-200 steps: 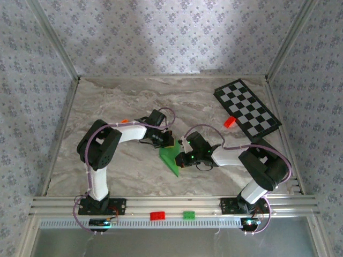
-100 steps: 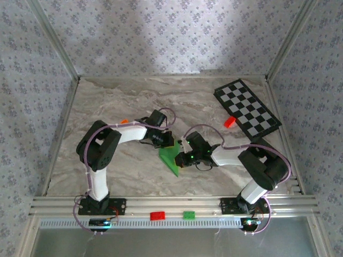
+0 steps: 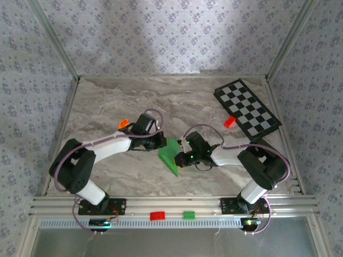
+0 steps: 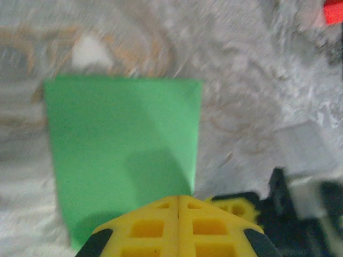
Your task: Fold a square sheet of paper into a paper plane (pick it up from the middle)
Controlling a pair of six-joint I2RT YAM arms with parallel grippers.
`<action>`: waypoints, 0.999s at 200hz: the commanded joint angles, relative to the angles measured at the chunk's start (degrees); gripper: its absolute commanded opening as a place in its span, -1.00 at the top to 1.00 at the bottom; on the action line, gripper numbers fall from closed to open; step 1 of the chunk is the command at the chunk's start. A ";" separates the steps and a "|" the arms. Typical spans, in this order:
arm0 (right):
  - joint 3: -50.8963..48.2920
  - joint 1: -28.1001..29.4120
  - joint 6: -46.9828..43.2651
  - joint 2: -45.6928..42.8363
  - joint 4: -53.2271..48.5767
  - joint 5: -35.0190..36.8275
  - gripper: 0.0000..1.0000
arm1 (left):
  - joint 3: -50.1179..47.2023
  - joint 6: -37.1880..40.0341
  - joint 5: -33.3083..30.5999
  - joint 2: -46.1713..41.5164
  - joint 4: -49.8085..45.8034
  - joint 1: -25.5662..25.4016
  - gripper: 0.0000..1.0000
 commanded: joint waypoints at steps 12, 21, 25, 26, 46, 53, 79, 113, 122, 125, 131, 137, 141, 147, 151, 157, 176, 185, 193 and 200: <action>-0.56 0.07 -0.81 1.70 -2.87 2.33 0.98 | -7.56 -9.35 4.39 -5.06 11.67 -0.97 0.96; -0.56 0.03 -0.77 1.78 -2.82 2.34 0.98 | -9.25 -11.07 4.56 -5.36 14.19 -1.50 0.97; -0.55 0.02 -0.77 1.78 -2.85 2.34 0.98 | -9.70 -11.75 4.63 -5.22 15.06 -1.83 0.97; -0.55 0.02 -0.73 1.87 -2.85 2.34 0.98 | -9.86 -11.86 4.54 -5.30 15.24 -1.91 0.97; -0.55 0.02 -0.53 2.03 -2.77 2.50 0.98 | -10.73 -12.93 4.10 -4.06 16.96 -3.49 0.97; -0.55 0.02 -0.51 2.04 -2.77 2.56 0.98 | -10.65 -13.10 4.17 -3.34 17.36 -3.87 0.98; -0.48 0.05 -0.58 1.82 -3.28 2.60 0.98 | -10.77 -14.11 4.04 -1.48 18.40 -5.62 0.99; -0.48 0.02 -0.60 1.50 -3.72 2.87 0.98 | -12.57 -14.15 3.26 -1.81 18.23 -6.03 0.99; -0.39 0.10 -0.61 1.58 -3.63 2.85 0.98 | -12.81 -14.00 3.06 -1.82 17.93 -6.05 0.99; -0.38 0.03 -0.62 1.60 -3.64 2.86 0.98 | -12.90 -13.93 2.97 -1.92 17.82 -6.03 0.99; -0.38 0.02 -0.58 1.62 -3.64 2.87 0.98 | -13.13 -13.83 2.54 -1.94 17.64 -6.04 0.99; -0.38 0.02 -0.51 1.65 -3.51 2.86 0.98 | -13.32 -13.61 2.10 -1.71 17.46 -6.04 0.99; -0.44 0.03 -0.52 1.69 -3.55 2.87 0.98 | -13.44 -13.41 1.86 -1.60 17.27 -6.07 0.99; -0.39 0.04 -0.43 1.60 -3.50 2.86 0.98 | -13.54 -13.18 1.64 -1.30 17.02 -6.07 0.99; -0.39 0.03 -0.44 1.69 -3.46 2.90 0.98 | -13.59 -13.05 1.55 -1.05 16.87 -6.08 0.99; -0.39 0.04 -0.34 1.72 -3.38 2.85 0.98 | -13.71 -12.84 1.55 -0.68 16.99 -6.05 0.98; -0.38 0.19 -0.33 1.65 -3.37 2.96 0.98 | -13.92 -12.46 1.76 0.58 17.36 -6.03 0.99; -0.47 0.20 -0.33 1.76 -3.45 2.95 0.98 | -14.03 -12.20 1.35 1.08 17.06 -6.03 0.99; -0.46 0.20 -0.34 1.74 -3.37 2.95 0.98 | -14.22 -12.08 1.00 1.29 16.61 -6.03 0.98; -0.55 0.20 -0.34 1.77 -3.43 2.96 0.98 | -14.62 -12.10 0.72 1.41 16.55 -6.06 0.99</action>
